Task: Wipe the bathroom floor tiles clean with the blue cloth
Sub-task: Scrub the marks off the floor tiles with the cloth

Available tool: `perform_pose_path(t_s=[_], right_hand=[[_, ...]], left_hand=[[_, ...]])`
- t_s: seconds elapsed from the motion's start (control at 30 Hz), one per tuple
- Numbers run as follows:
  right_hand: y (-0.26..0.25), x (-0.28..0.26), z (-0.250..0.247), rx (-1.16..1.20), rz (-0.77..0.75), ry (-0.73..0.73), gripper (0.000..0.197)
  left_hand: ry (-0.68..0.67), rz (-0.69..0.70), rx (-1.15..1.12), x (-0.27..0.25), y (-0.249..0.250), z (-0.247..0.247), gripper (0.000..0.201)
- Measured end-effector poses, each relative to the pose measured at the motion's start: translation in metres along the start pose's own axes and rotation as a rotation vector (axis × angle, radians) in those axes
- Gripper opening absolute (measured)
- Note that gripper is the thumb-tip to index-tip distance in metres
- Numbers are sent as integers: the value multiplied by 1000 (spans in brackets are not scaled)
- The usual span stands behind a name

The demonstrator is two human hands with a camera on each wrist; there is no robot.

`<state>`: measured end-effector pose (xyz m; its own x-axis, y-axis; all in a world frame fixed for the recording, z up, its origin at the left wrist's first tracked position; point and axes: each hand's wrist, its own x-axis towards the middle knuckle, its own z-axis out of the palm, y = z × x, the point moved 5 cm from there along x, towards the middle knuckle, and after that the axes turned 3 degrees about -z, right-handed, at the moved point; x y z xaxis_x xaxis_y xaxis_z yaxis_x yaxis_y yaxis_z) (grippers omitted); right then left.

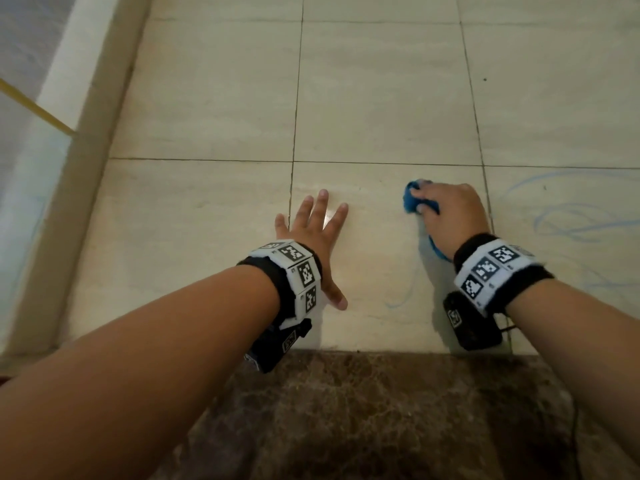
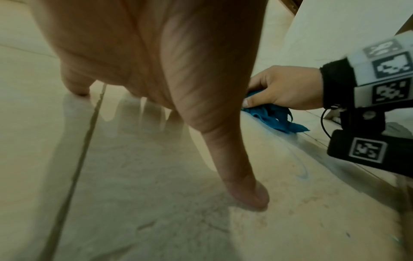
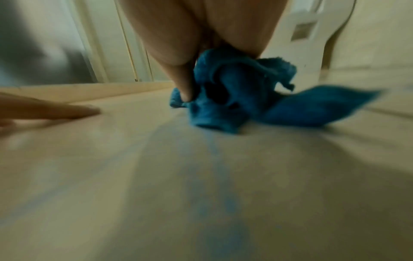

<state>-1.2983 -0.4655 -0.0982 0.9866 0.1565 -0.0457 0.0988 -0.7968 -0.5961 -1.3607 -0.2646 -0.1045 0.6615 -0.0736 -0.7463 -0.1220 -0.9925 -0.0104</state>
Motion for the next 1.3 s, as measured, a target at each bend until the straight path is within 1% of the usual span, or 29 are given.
perform_pose_path(t_s=[0.03,0.13,0.17,0.2,0.27,0.3,0.33,0.37,0.4,0.43,0.53,0.57,0.6,0.63,0.7,0.73,0.77,0.8,0.87,0.9,0.93,0.97,1.07,1.1,1.13,1.17,1.23,1.27,1.3], right_hand=[[-10,-5,5,22,-48,-35,32],[-48,-35,34,-67,-460,-312,25],[-47,-36,37,-97,-510,-371,26],[-40,-28,33,-81,-462,-367,26],[-14,-4,9,33,-211,-169,31],[3,3,-4,60,-69,-67,34],[15,5,-13,52,30,6,34],[18,2,-15,24,56,28,34],[13,-5,-9,-7,19,-2,34],[3,-16,3,-30,-70,-76,33],[-29,-54,34,-88,-392,-315,27],[-30,-54,34,-88,-423,-345,27],[-26,-46,28,-70,-384,-328,27],[-16,-34,20,-35,-288,-268,28],[7,-14,-4,62,-25,-102,34],[13,-12,-9,86,60,-58,35],[11,-15,-9,58,70,-57,36],[2,-21,-4,-1,5,-103,37],[-21,-42,16,-129,-233,-290,36],[-25,-48,22,-166,-319,-370,35],[-22,-46,19,-180,-343,-394,35],[-13,-37,11,-159,-294,-347,35],[27,-17,-29,-53,63,2,34],[32,-20,-32,-80,117,40,33],[28,-25,-28,-122,99,18,34],[17,-33,-19,-165,13,-53,34],[-5,-47,3,-221,-214,-265,35],[-7,-46,6,-218,-268,-327,34],[-2,-39,2,-204,-263,-314,33]], left_hand=[[-4,-6,4,1,0,0,153],[-13,-20,4,3,2,0,155],[-13,-21,-2,3,2,0,155],[-14,-20,-9,3,2,0,155],[-16,-16,-28,0,2,-1,154],[-17,-17,-32,0,2,-1,154],[-21,-19,-31,0,2,-1,154],[-26,-23,-27,0,3,-1,154],[-28,-27,-22,1,3,-2,154],[-27,-31,-19,1,4,-2,155],[-19,-35,-16,1,3,-2,155],[-16,-34,-20,1,3,-2,155],[-15,-30,-26,0,4,-2,155],[-16,-25,-34,-1,4,-2,154],[-17,-24,-43,-2,3,-3,154],[-18,-25,-42,-2,4,-3,154],[-18,-26,-38,-2,4,-3,154],[-17,-26,-34,-2,4,-2,154],[-8,-32,-26,-1,4,-2,153],[-1,-33,-25,-1,4,-2,153],[2,-31,-27,-1,4,-2,153],[0,-28,-34,-1,4,-2,153],[-8,-22,-48,-2,3,-2,153],[-11,-19,-49,-2,3,-2,153],[-14,-18,-52,-2,3,-2,153],[-16,-18,-56,-1,4,-2,153],[-19,-23,-61,-2,3,-2,154],[-20,-24,-61,-2,2,-2,154],[-21,-22,-65,-1,3,-2,153]])
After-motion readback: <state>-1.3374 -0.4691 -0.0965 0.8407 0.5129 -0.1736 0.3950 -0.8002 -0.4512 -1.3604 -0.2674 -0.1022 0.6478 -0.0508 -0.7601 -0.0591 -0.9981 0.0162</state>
